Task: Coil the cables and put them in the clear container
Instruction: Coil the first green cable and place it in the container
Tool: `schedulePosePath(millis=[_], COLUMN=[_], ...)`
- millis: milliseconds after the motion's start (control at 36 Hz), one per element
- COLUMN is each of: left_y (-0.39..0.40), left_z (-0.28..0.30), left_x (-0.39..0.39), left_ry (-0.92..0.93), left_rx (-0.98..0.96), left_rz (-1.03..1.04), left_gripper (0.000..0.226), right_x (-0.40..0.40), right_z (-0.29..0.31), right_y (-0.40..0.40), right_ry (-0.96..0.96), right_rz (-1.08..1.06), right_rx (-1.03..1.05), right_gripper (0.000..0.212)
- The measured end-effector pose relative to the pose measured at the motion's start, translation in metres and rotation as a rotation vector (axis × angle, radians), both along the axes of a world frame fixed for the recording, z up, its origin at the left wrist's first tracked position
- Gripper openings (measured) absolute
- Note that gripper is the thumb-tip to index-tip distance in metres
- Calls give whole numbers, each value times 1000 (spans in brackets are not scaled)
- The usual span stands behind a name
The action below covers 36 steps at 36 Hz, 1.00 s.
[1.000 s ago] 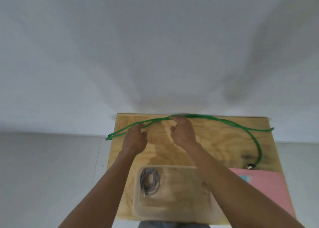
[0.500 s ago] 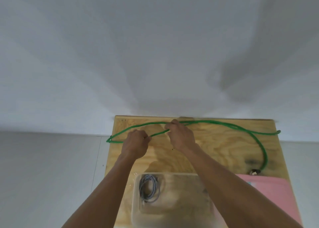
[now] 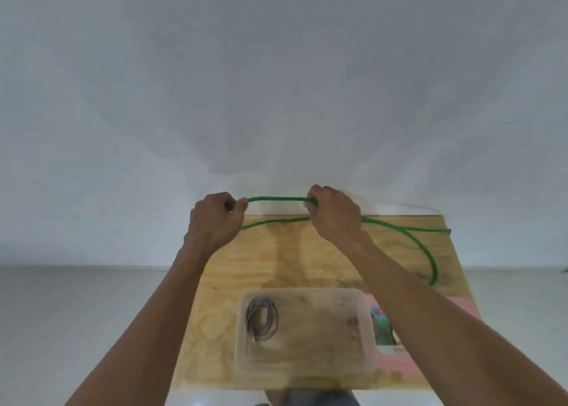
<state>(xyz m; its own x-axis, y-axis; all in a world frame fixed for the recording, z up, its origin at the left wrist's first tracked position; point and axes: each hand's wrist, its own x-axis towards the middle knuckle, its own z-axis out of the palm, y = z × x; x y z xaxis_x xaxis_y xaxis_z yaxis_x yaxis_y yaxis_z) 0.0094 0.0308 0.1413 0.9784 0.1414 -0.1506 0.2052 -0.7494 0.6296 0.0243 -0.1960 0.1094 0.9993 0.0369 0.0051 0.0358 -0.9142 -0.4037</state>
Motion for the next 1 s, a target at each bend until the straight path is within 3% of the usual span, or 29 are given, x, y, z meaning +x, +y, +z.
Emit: schedulePosePath(millis=[222, 417, 528, 639, 694, 806, 1000], left_y=[-13, -33, -48, -59, -63, -72, -81], left_z=[58, 92, 116, 139, 148, 165, 178], left_x=[-11, -13, -15, -14, -12, -7, 2], left_ry=[-264, -375, -412, -399, -370, -305, -259], left_rx=[-212, -516, -733, -870, -924, -1052, -1147], left_rz=[57, 138, 209, 288, 340, 471, 644], left_gripper=[48, 43, 40, 37, 36, 34, 33], right_x=[-9, -17, -18, -31, -42, -59, -76], right_z=[81, 148, 159, 155, 147, 121, 101], right_y=[-2, 1, -2, -10, -12, -19, -41], right_ry=[-278, -418, -310, -193, -114, 161, 245], right_rz=[-120, -146, -94, 39, 132, 340, 443], right_rx=[389, 624, 759, 645, 640, 559, 608], right_gripper=[14, 12, 14, 53, 58, 41, 19])
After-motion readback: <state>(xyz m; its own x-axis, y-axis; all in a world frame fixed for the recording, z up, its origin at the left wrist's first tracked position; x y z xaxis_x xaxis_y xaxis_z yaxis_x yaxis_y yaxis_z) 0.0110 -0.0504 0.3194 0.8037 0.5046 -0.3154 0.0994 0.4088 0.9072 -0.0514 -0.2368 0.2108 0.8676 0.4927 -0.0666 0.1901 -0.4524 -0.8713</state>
